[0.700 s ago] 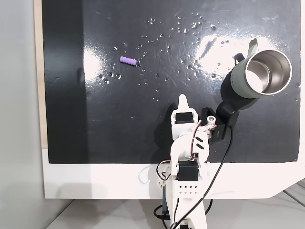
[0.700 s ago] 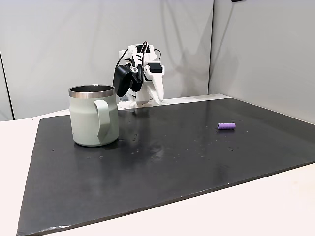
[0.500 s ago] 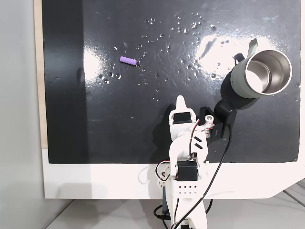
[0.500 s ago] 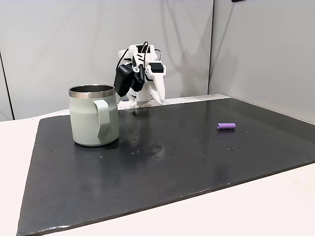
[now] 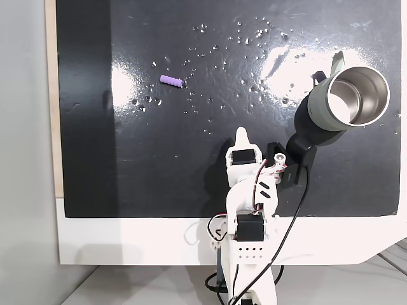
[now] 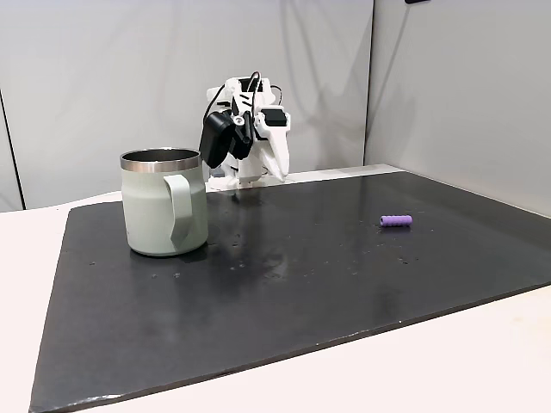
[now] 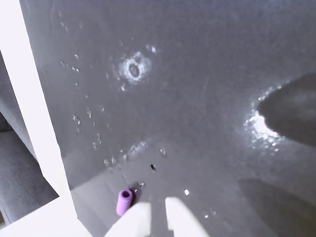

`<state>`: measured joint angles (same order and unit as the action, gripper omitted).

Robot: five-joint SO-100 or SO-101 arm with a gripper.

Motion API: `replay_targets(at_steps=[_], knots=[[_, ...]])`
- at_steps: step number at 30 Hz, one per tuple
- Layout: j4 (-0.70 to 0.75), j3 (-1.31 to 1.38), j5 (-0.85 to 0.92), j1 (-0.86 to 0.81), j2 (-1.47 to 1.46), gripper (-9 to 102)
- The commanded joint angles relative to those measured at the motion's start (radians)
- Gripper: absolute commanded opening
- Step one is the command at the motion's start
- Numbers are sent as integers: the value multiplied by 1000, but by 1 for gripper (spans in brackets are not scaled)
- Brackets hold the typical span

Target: Grasp a pengrip and put it in the cup.

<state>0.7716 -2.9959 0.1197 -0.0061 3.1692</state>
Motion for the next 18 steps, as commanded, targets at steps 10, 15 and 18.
replay_targets(at_steps=[10, 15, 18], knots=[[-2, 503, -40, 120, -370, 0], [23, 709, -92, 130, -577, 0], [48, 831, -147, 147, -704, 0]])
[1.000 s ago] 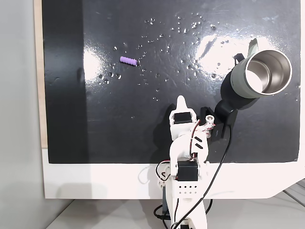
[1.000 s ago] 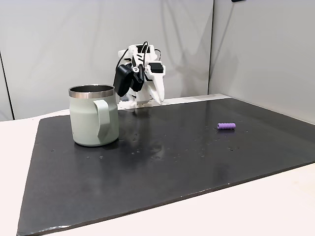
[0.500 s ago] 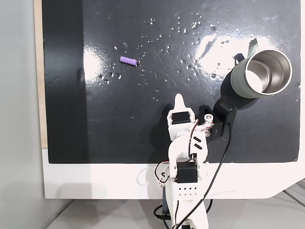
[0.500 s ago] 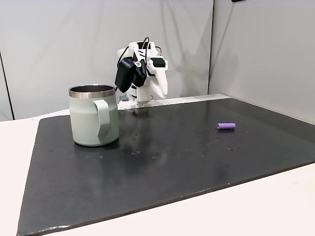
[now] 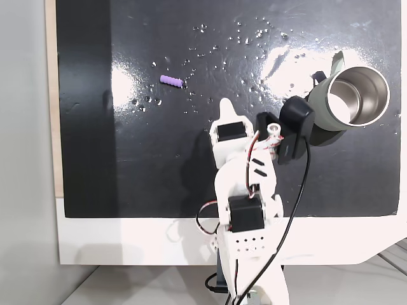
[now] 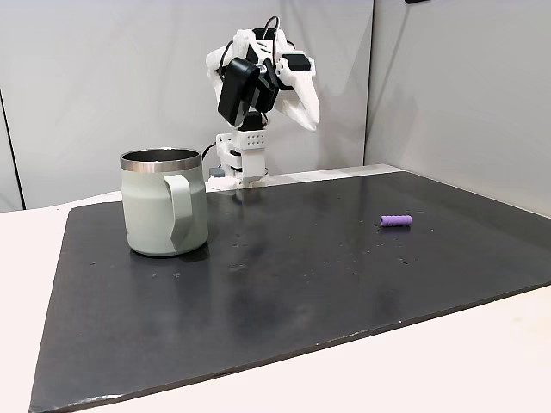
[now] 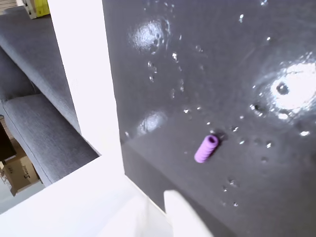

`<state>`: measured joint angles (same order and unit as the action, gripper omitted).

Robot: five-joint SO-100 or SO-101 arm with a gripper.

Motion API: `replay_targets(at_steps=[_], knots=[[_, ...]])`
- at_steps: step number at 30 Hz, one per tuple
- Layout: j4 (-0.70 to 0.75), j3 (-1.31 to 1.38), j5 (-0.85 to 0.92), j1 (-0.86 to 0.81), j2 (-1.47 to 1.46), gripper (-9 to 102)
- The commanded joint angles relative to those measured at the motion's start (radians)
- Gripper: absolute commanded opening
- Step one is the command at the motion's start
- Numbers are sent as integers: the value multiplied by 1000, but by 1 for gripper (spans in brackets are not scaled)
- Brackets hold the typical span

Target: Grasp a pengrip and put it in the cup.

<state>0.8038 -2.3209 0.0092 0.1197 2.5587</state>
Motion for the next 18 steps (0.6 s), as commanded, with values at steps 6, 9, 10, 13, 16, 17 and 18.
replay_targets(at_steps=[6, 9, 10, 13, 16, 17, 18], knots=[[54, 336, -144, 69, -304, 0], [80, 433, -209, 92, -425, 0], [89, 466, -232, 98, -466, 0], [117, 557, -285, 127, -574, 0], [132, 630, -311, 158, -664, 0], [137, 658, -316, 167, -695, 0], [144, 689, -322, 172, -729, 0]])
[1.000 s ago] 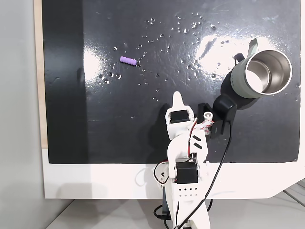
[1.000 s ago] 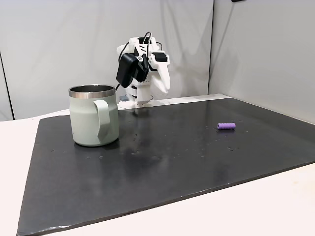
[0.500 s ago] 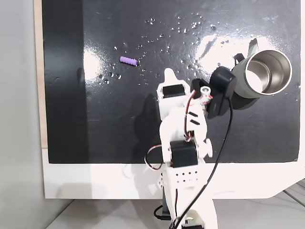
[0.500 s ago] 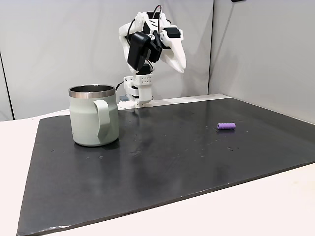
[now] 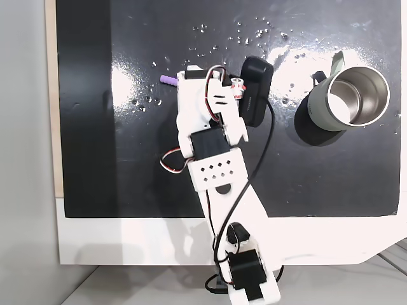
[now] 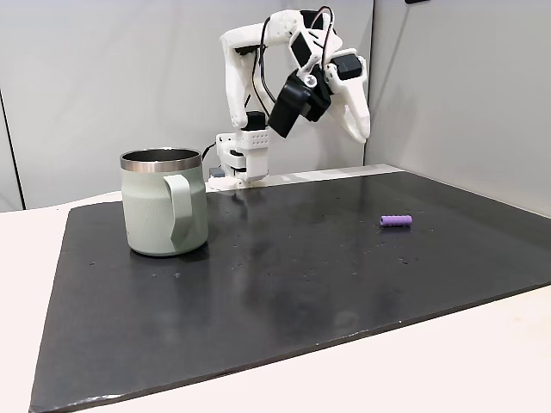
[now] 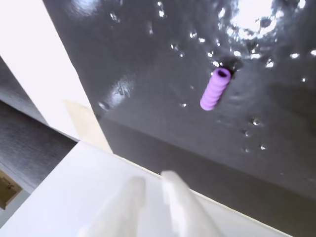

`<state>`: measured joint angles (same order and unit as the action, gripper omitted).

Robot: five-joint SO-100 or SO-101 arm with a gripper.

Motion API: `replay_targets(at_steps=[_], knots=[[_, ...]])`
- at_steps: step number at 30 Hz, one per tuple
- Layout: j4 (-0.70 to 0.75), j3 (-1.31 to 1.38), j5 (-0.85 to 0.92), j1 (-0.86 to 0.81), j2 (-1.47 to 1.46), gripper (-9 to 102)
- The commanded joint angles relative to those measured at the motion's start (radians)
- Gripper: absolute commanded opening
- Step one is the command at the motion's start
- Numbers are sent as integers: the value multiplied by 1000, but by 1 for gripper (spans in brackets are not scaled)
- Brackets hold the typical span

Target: Grasp a pengrip and put it in the cup.

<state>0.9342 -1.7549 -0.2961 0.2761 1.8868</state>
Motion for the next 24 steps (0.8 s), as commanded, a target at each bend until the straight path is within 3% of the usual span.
replay_targets(at_steps=[1, 14, 24], knots=[[26, 161, -26, 20, -94, 0], [143, 462, -172, -9, -465, 0], [179, 644, -186, 15, -670, 0]])
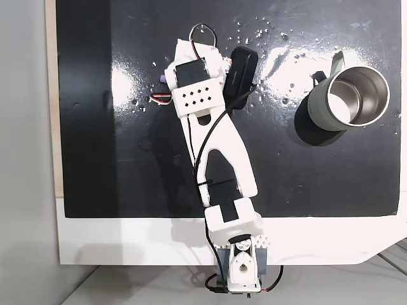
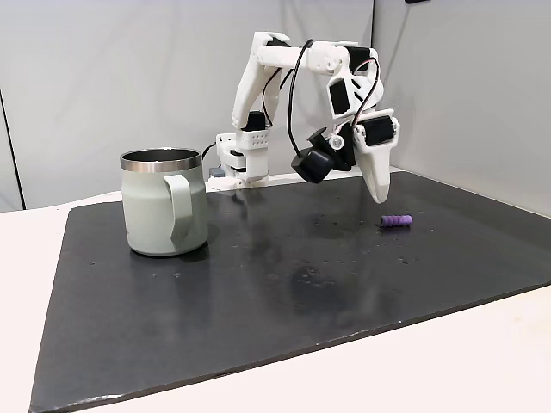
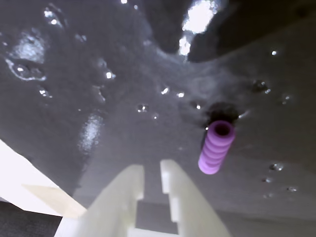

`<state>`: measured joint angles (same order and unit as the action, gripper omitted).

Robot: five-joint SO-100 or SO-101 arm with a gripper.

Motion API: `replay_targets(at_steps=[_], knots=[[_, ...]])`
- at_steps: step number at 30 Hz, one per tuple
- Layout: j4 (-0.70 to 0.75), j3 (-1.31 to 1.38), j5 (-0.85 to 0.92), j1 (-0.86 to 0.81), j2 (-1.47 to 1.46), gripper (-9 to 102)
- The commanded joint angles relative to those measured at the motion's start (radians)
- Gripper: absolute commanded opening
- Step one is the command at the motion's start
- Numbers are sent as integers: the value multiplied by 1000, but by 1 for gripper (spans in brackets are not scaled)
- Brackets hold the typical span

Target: Grasp a pengrip and put it in the cup.

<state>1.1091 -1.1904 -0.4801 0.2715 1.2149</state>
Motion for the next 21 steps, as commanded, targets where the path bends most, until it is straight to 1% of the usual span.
replay_targets(at_steps=[1, 10, 21], knots=[[5, 87, 2, 32, -6, 0], [6, 143, 20, 123, -61, 0], [26, 138, -3, 124, -91, 0]])
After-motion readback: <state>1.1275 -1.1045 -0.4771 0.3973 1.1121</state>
